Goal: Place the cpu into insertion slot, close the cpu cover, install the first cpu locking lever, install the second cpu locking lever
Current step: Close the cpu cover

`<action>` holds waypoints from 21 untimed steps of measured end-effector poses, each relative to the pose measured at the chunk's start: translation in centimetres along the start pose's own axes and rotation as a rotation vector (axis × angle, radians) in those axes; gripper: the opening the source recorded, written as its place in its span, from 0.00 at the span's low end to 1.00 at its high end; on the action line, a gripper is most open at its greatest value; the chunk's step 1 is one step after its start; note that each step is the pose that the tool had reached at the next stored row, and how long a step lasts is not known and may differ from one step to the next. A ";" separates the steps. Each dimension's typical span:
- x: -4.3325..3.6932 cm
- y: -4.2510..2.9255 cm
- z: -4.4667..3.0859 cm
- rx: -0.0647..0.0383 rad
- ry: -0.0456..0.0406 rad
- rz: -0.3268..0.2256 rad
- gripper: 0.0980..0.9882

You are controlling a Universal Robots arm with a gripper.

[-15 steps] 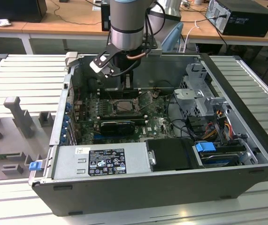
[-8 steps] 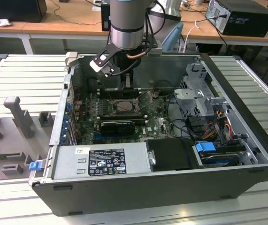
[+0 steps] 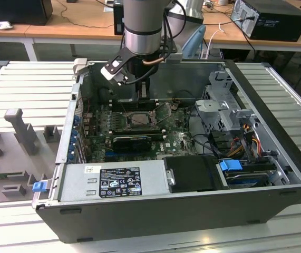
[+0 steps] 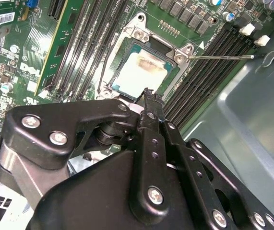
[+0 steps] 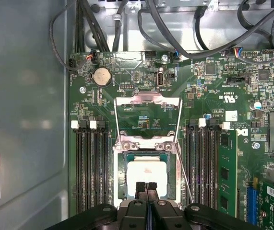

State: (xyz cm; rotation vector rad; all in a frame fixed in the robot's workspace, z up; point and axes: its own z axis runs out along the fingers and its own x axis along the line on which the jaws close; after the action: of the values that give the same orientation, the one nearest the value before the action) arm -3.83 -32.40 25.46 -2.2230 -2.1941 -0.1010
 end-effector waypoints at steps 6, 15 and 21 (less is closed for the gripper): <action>0.02 0.11 -0.02 0.000 -0.0004 0.000 0.01; 0.09 0.43 -0.16 0.000 -0.0001 0.000 0.01; 0.09 0.79 -0.19 0.001 -0.0004 0.000 0.01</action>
State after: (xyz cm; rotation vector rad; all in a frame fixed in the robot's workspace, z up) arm -3.05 -32.33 25.68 -2.2229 -2.1939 -0.0998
